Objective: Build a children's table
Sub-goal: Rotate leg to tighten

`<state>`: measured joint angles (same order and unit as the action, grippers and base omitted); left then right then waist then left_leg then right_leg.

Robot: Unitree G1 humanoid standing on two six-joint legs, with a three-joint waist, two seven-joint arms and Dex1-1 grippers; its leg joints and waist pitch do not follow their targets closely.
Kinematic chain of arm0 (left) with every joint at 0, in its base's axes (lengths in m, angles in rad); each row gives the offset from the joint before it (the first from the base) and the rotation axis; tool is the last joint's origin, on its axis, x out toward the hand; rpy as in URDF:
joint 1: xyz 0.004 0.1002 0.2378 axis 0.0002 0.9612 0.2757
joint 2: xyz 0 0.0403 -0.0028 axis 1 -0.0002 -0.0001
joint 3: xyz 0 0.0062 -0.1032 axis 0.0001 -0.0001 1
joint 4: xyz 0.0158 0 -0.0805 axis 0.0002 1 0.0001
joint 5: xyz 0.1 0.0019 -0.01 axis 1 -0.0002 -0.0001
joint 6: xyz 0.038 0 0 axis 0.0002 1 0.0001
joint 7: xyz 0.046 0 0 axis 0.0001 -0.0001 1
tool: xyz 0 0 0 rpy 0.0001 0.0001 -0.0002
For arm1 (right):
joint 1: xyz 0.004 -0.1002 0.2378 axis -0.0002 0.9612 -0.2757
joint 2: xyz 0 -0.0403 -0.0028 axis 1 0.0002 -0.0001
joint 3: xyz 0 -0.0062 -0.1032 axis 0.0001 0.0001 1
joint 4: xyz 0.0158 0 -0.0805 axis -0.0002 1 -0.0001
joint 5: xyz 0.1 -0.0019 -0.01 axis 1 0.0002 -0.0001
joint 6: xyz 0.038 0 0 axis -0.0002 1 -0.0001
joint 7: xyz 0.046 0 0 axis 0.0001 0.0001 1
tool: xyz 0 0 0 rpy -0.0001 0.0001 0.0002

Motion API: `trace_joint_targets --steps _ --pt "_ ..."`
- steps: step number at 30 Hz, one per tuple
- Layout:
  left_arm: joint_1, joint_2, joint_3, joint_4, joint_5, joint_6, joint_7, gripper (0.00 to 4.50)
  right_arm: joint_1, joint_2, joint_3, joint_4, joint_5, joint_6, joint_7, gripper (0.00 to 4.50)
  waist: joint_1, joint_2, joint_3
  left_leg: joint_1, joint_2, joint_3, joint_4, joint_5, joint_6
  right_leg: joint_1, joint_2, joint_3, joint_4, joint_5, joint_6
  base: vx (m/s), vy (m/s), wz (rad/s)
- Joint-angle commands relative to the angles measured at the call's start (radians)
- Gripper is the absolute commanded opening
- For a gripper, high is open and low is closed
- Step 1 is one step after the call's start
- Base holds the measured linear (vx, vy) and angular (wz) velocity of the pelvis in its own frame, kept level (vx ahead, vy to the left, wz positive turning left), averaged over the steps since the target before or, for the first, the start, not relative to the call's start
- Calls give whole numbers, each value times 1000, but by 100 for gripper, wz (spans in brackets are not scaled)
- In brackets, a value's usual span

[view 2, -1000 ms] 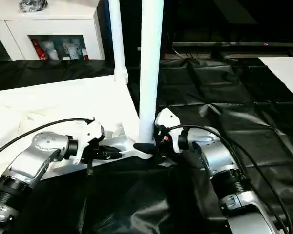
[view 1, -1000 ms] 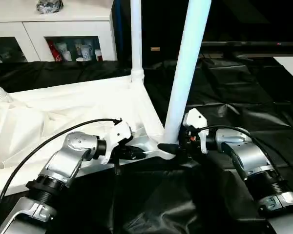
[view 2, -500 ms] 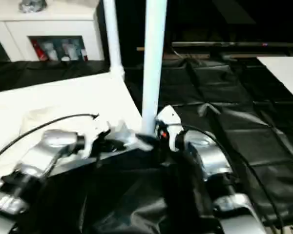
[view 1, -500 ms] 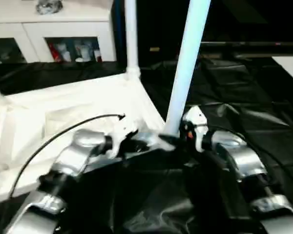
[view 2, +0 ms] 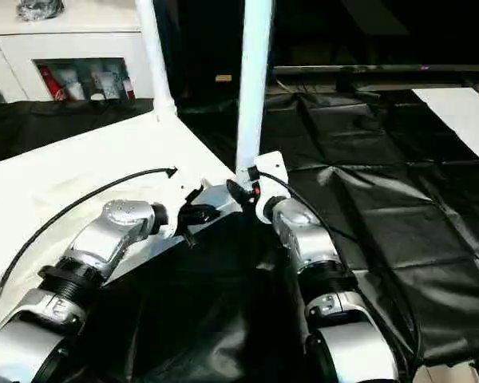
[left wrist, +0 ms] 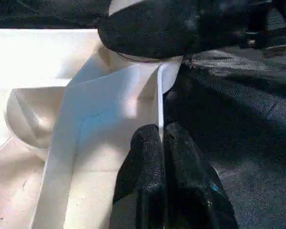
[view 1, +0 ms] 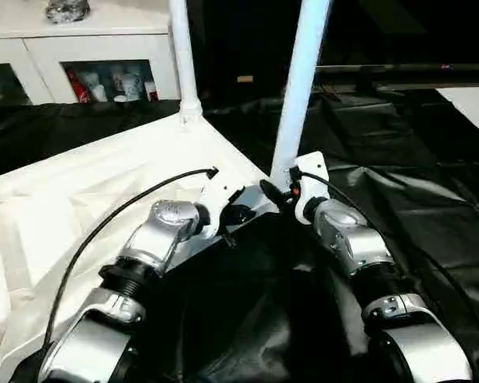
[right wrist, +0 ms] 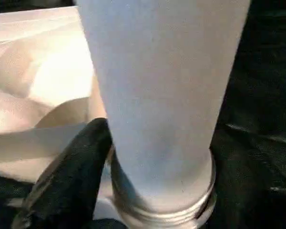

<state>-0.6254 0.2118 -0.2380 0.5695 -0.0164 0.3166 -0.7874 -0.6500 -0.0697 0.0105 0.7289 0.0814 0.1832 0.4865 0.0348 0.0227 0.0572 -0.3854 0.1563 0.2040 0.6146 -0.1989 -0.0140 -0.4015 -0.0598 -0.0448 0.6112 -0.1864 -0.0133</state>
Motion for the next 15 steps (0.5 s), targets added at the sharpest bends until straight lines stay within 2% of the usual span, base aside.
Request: trace_joint_targets --steps 1,2,5,9,10,15 --pt "5 -6 9 -62 -41 -63 -44 0 18 15 94 -32 14 1 132 382 7 -7 -69 20 81 -41 -77 -140 54 49 -101 51 -67 -139 -263 0 0 0" --pt "18 8 4 -78 -48 -67 -75 0 25 -9 107 -46 9 -7 170 382 8 -10 -69 19 80 -40 -75 -132 59 51 -100 50 -66 -131 -266 0 0 0" --pt "46 39 -5 -114 -61 -85 -138 0 40 -58 127 -70 -4 -42 234 382 7 -11 -67 20 80 -38 -75 -134 65 48 -102 52 -68 -140 -267 0 0 0" --pt "70 78 -9 -142 -66 -95 -186 0 60 -114 137 -116 8 -53 343 382 11 -8 -66 22 83 -39 -77 -146 63 46 -98 51 -68 -160 -264 0 0 0" --pt "88 105 -11 -166 -76 -92 -233 0 70 -150 144 -137 2 -63 406 382 14 -4 -67 22 83 -39 -76 -140 62 47 -97 50 -65 -147 -268 0 0 0" --pt "127 159 -18 -219 -105 -81 -341 0 81 -198 150 -162 30 -68 495 382 19 -2 -66 23 85 -37 -77 -148 62 44 -96 50 -65 -146 -274 0 0 0"
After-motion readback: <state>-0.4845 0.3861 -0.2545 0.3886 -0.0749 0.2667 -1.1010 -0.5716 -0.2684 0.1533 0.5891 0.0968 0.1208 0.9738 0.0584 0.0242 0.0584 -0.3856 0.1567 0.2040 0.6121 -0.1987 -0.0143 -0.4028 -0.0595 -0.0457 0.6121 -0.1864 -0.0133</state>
